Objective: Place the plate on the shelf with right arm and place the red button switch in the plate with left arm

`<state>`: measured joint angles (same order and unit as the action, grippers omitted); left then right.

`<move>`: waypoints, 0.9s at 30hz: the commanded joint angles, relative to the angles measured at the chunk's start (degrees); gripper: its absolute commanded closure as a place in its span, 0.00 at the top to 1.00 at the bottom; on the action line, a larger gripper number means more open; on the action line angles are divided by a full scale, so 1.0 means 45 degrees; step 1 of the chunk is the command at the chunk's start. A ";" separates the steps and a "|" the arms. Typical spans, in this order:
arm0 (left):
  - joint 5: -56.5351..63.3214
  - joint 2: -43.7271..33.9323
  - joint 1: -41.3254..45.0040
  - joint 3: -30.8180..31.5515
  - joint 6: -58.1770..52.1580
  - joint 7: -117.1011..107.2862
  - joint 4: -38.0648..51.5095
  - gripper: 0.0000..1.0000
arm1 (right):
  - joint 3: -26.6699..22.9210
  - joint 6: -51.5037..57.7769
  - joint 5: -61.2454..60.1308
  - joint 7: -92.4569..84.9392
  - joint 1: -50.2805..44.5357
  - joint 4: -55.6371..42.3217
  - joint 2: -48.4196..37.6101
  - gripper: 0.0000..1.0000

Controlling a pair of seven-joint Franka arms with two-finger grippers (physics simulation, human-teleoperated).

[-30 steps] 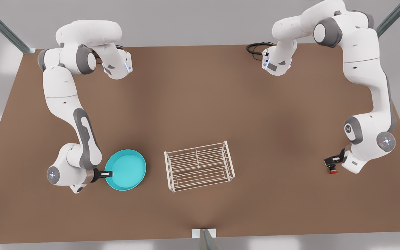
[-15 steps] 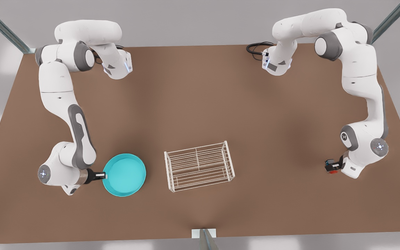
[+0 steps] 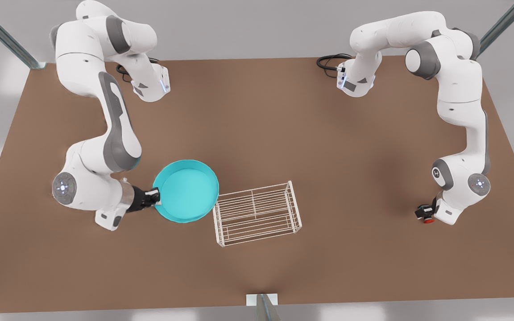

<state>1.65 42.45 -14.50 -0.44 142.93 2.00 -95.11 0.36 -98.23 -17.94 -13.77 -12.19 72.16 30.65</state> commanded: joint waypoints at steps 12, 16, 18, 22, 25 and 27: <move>0.0025 0.0116 -0.0020 -0.0020 0.0680 -0.0015 -0.0076 0.84 | -0.1095 -0.3678 0.0081 0.8919 -0.3834 -0.1563 0.2114 0.15; 0.0005 0.0175 0.0019 -0.0019 0.0973 -0.0015 -0.0076 0.80 | -0.1076 -0.4830 0.0062 0.9231 -0.3872 -0.1543 0.2544 0.15; 0.0005 0.0234 0.0019 -0.0020 0.1050 -0.0035 -0.0095 0.80 | -0.1056 -0.5826 0.0042 0.9837 -0.4302 -0.1543 0.2935 0.15; 0.0005 0.0370 0.0019 -0.0020 0.1227 -0.0035 -0.0076 0.67 | -0.1017 -0.5846 0.0023 1.0032 -0.4322 -0.1426 0.2916 1.00; 0.0005 0.0370 0.0019 -0.0020 0.1188 -0.0035 -0.0096 0.53 | -0.1017 -0.5710 0.0061 0.9896 -0.4166 -0.1407 0.2644 1.00; 0.0005 0.0370 0.0019 -0.0020 0.1188 -0.0015 -0.0076 0.47 | -0.1017 -0.3526 0.0042 0.9856 -0.3737 -0.1387 0.1238 1.00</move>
<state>1.75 44.15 -14.41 -0.53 147.97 2.06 -95.52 -4.18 -119.29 -15.50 19.88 -29.58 65.92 37.88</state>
